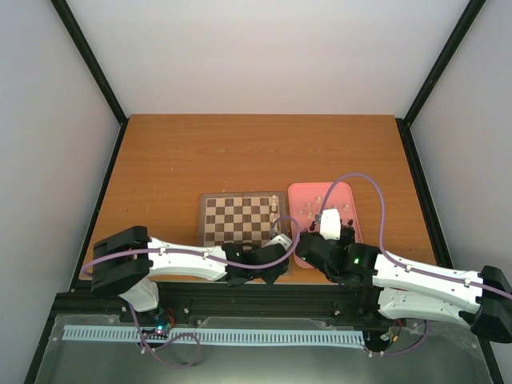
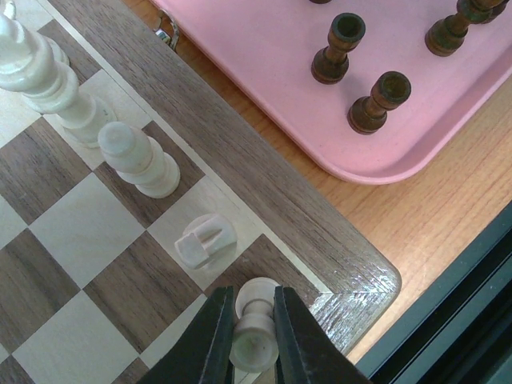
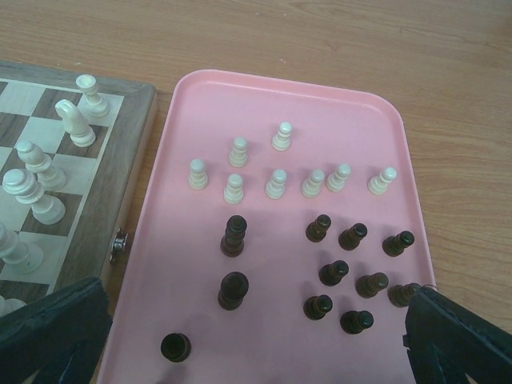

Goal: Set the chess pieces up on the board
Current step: Place the chess piece on the chessboard, then adjust the chess piece on the chessboard.

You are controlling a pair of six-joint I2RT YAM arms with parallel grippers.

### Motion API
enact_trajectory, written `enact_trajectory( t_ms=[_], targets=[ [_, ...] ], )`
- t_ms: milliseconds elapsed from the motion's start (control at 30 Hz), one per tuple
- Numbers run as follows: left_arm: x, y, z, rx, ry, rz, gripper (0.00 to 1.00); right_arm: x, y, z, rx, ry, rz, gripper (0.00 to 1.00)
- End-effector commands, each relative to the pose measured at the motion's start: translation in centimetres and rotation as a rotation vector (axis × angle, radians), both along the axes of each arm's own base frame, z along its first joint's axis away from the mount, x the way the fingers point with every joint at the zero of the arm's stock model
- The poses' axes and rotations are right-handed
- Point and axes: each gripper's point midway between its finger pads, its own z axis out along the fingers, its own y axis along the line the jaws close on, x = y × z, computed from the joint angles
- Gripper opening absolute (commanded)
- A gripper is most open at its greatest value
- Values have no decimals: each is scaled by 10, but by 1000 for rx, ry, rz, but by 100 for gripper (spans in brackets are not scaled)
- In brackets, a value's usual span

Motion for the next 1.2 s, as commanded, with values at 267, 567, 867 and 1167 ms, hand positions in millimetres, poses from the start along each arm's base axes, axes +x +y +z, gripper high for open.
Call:
enact_trajectory(
  t_ms=[267, 567, 867, 1167],
  targets=[
    [-9, -1, -2, 35, 28, -25, 19, 2, -1, 3, 22, -29, -15, 100],
    [-12, -4, 7, 14, 18, -40, 41, 2, -2, 3, 22, -28, -15, 100],
    [-18, -10, 21, -28, 7, -70, 50, 2, -1, 3, 23, -29, -12, 100],
    [-26, -20, 27, -93, 33, -107, 55, 1, -4, 5, 32, -35, -16, 100]
  ],
)
